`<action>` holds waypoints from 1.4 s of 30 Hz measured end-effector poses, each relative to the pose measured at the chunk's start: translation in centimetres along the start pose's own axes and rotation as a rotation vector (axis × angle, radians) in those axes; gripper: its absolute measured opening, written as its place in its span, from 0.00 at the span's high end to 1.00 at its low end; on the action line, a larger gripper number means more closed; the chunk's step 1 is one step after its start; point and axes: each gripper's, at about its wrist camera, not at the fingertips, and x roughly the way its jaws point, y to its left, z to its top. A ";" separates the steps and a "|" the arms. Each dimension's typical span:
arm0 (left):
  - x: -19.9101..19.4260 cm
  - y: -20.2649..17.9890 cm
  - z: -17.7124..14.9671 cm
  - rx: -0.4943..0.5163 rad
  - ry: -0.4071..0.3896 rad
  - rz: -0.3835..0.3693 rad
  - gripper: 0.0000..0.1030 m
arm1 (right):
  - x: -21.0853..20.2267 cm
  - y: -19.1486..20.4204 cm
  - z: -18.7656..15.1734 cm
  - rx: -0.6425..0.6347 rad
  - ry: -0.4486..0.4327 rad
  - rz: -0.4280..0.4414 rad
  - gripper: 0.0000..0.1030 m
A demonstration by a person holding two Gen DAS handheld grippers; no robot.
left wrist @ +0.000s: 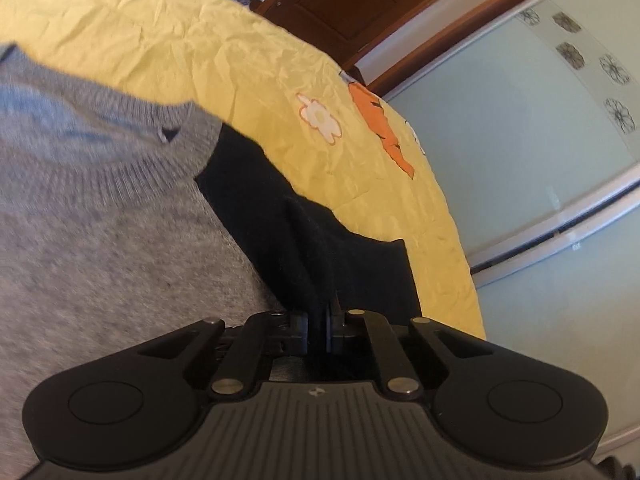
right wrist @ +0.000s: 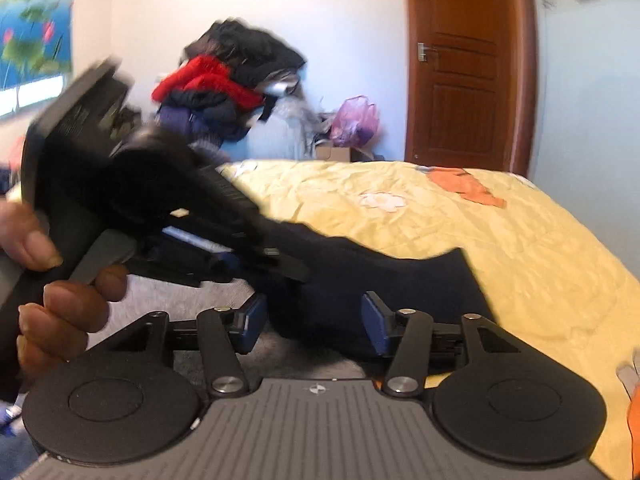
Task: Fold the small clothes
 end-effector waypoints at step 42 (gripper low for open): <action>-11.8 14.4 2.9 -0.015 -0.086 0.247 0.94 | 9.2 4.0 1.7 0.033 0.207 0.070 0.46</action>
